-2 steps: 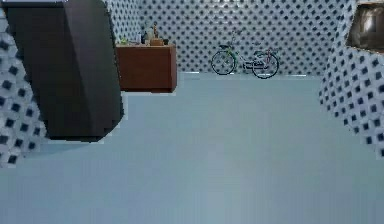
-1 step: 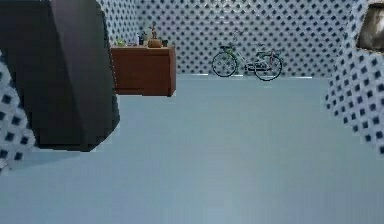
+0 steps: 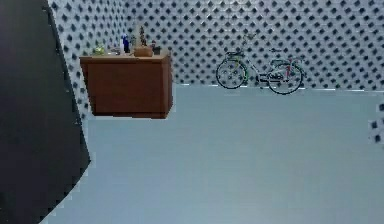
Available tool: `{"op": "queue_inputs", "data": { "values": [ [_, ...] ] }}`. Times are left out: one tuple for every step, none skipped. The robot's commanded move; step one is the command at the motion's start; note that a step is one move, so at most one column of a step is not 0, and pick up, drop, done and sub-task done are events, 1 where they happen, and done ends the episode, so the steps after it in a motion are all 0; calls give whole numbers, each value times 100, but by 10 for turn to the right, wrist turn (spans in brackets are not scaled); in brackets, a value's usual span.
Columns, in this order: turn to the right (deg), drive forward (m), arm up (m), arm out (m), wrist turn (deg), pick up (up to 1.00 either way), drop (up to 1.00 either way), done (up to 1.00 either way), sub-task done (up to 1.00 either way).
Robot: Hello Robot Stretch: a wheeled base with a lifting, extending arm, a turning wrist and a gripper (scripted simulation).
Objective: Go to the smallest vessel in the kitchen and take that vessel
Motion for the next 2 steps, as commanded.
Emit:
{"op": "queue_inputs", "data": {
  "values": [
    [0, 100, 0, 0, 0, 0, 0, 0, 0],
    [0, 100, 0, 0, 0, 0, 0, 0, 0]
  ]
}}
